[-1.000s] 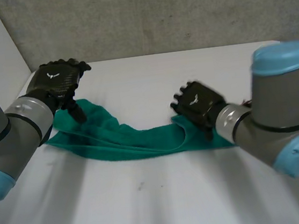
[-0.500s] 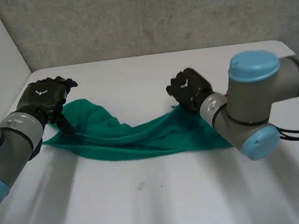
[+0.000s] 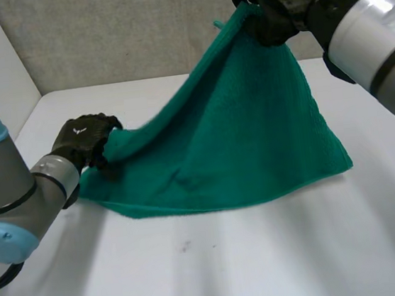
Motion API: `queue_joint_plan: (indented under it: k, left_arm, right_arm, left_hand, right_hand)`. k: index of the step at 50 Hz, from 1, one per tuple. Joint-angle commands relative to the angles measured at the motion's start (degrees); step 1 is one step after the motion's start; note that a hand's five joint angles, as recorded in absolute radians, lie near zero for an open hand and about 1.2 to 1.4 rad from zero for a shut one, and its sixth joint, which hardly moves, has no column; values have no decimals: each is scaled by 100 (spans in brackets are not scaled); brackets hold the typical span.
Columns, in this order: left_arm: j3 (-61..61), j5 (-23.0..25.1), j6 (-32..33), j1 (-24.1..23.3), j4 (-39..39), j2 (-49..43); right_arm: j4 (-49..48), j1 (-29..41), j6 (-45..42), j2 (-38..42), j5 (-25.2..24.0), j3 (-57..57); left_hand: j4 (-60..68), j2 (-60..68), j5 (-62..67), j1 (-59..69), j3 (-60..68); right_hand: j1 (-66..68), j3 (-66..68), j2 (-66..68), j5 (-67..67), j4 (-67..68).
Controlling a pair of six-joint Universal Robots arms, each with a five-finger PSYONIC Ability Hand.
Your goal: Fold the towel.
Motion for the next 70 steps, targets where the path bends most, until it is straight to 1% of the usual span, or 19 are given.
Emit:
queue_joint_plan:
  k: [1,4,8,13,24,35,38,41,42,43,44,50,52,54,55,58,59,63,70]
  left_arm:
    - [354,-17,-269,-16,764,-720]
    - [425,10,-269,-16,827,-950]
    - [495,18,-269,-24,801,-1206]
    - [390,18,-278,-86,635,-1023]
    - [-199,18,-313,-95,89,-204]
    - [29,-8,-769,-534,133,-660]
    - [327,-52,-910,-640,142,-880]
    - [653,-70,-1033,-666,176,-1144]
    - [801,-113,-1086,-675,229,-1275]
    - [846,-157,-1104,-675,273,-1328]
    - [882,-305,-1121,-666,421,-1372]
    - [655,-1131,-1034,-404,818,-927]
    - [426,-1142,-1025,-210,810,-531]
    - [179,-1036,-1007,2,801,-125]
    - [-187,-714,-938,289,801,432]
    - [-497,-247,-788,485,757,867]
    - [-672,77,-640,546,670,1095]
    - [-1103,702,-244,661,354,1526]
    - [-1342,853,293,661,-8,1379]
  right_arm:
    - [78,-83,4,-399,-126,427]
    - [87,-92,4,-443,-126,550]
    - [87,-92,4,-514,-117,621]
    - [87,-92,4,-514,-126,630]
    - [87,-4,13,-584,-108,437]
    - [333,4,21,-830,-108,199]
    - [368,4,39,-883,-108,173]
    - [473,4,170,-1041,-108,164]
    - [474,4,171,-1041,-108,164]
    - [491,-13,240,-1102,-99,164]
    - [491,-31,276,-1120,-82,173]
    - [509,-258,241,-884,-55,584]
    - [500,-374,206,-769,-55,665]
    - [526,-766,128,-324,-90,787]
    - [552,-891,83,-164,-99,823]
    - [561,-1199,-119,425,-108,928]
    - [570,-1243,-189,679,-99,937]
    - [614,-1244,-312,1190,-55,955]
    - [825,-1235,-585,2174,-38,797]
  left_hand:
    - [3768,3661,3763,3552,3793]
    - [3453,3345,3448,3237,3478]
    - [277,170,272,61,302]
    - [-985,-1092,-990,-1201,-959]
    - [-1057,-1165,-1062,-1273,-1032]
    - [-1007,-1114,-1012,-1223,-981]
    - [-839,-947,-845,-1055,-814]
    - [904,796,899,688,929]
    - [3342,3235,3337,3126,3367]
    - [4849,4741,4843,4633,4874]
    - [5478,5370,5472,5262,5503]
    - [5484,5376,5479,5268,5509]
    - [5484,5376,5479,5268,5509]
    - [5484,5376,5479,5268,5509]
    - [5484,5376,5479,5268,5509]
    - [5484,5376,5479,5268,5509]
    - [5484,5376,5479,5268,5509]
    - [5484,5376,5479,5268,5509]
    - [5484,5376,5479,5268,5509]
  right_hand:
    - [2431,1259,1260,1413,1195]
    - [2431,1259,1260,1413,1195]
    - [2431,1259,1260,1413,1195]
    - [2431,1259,1260,1413,1195]
    - [2431,1259,1260,1413,1195]
    - [2431,1259,1260,1413,1195]
    - [2431,1259,1260,1413,1195]
    - [2431,1259,1260,1413,1195]
    - [2431,1259,1260,1413,1195]
    - [2431,1259,1260,1413,1195]
    - [2431,1259,1260,1413,1195]
    - [2431,1259,1260,1413,1195]
    - [2431,1259,1260,1413,1195]
    - [2431,1259,1260,1413,1195]
    - [2431,1259,1260,1413,1195]
    - [2431,1259,1260,1413,1195]
    - [2431,1259,1260,1413,1195]
    - [2431,1259,1260,1413,1195]
    - [2431,1259,1260,1413,1195]
